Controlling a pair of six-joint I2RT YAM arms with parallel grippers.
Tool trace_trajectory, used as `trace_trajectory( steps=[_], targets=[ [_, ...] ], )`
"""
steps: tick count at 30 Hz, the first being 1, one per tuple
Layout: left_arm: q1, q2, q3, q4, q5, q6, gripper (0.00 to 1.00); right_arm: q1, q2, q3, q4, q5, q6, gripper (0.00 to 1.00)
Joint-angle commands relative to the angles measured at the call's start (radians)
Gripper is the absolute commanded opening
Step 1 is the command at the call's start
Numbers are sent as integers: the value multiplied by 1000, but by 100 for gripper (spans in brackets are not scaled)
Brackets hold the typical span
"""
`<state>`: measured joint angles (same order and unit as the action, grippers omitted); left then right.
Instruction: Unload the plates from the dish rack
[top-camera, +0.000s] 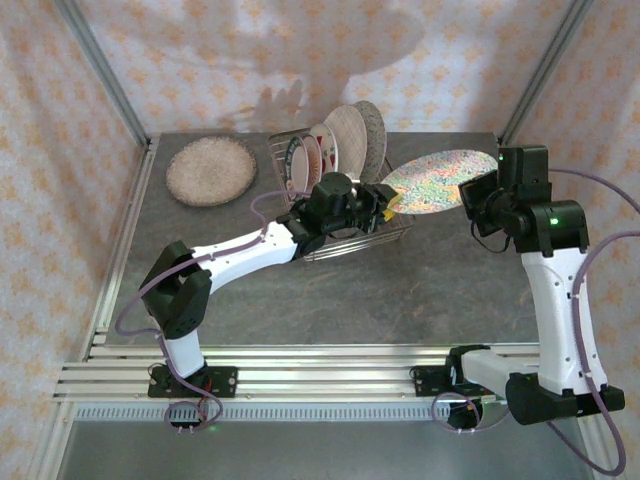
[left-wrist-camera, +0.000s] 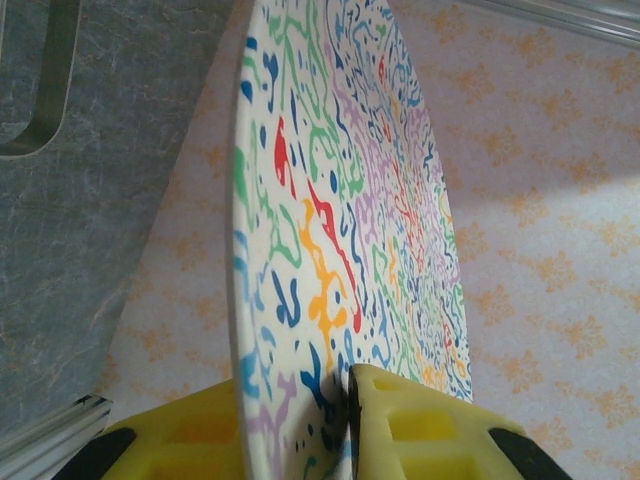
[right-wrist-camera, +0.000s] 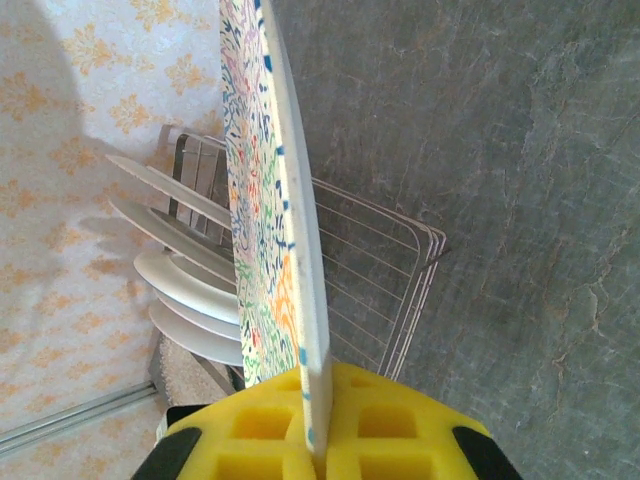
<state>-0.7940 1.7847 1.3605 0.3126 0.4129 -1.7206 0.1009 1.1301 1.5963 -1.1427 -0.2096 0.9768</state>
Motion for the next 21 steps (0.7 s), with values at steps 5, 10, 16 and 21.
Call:
trace_trajectory(
  steps=[5, 10, 16, 21],
  targets=[
    [-5, 8, 28, 39, 36, -2, 4, -7, -43, -7, 78, -17, 20, 0],
    [-1, 2, 33, 44, 55, 5, 0, -7, -49, -12, 73, -19, 8, 0],
    [1, -1, 52, 66, 91, 31, 0, -8, -74, -11, 61, -5, -28, 18],
    [13, -20, 48, 86, 97, 53, 0, -9, -85, 7, 32, 2, -58, 46]
  ],
)
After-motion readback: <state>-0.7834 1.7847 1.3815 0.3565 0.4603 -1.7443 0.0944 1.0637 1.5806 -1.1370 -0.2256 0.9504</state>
